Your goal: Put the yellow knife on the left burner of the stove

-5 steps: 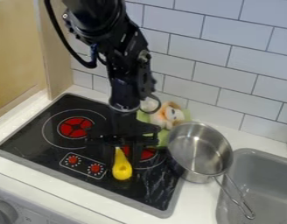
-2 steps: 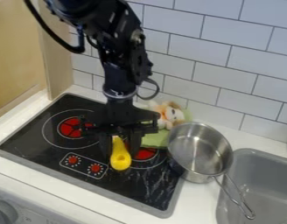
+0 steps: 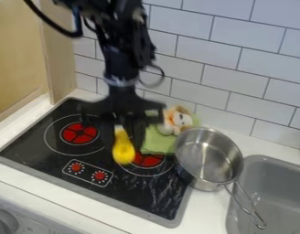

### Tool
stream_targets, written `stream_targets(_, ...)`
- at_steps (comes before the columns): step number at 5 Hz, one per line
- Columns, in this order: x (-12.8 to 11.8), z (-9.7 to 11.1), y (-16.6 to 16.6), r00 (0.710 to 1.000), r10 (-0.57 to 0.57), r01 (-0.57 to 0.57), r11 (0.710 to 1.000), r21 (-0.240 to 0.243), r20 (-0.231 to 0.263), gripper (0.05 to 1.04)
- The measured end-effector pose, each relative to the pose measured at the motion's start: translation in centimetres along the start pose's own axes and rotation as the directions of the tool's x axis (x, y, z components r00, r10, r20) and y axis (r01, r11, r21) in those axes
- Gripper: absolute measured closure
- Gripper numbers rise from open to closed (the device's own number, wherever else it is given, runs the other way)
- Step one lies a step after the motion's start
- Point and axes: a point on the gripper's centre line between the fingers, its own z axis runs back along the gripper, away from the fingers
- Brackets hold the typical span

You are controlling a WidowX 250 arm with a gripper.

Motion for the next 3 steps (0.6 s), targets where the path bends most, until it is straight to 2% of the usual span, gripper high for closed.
stream_targets(1, 2.2, 0.7, 0.4, 1.0, 0.01, -0.01, 1.0, -0.015, 0.028, 0.672)
stream_targets(2, 4.4, 0.2, 1.5, 0.999, 0.029, -0.029, 1.0, 0.0, 0.027, 0.672)
stream_targets(3, 5.8, -1.1, 2.2, 1.0, -0.017, 0.017, 1.0, 0.015, -0.002, 0.672)
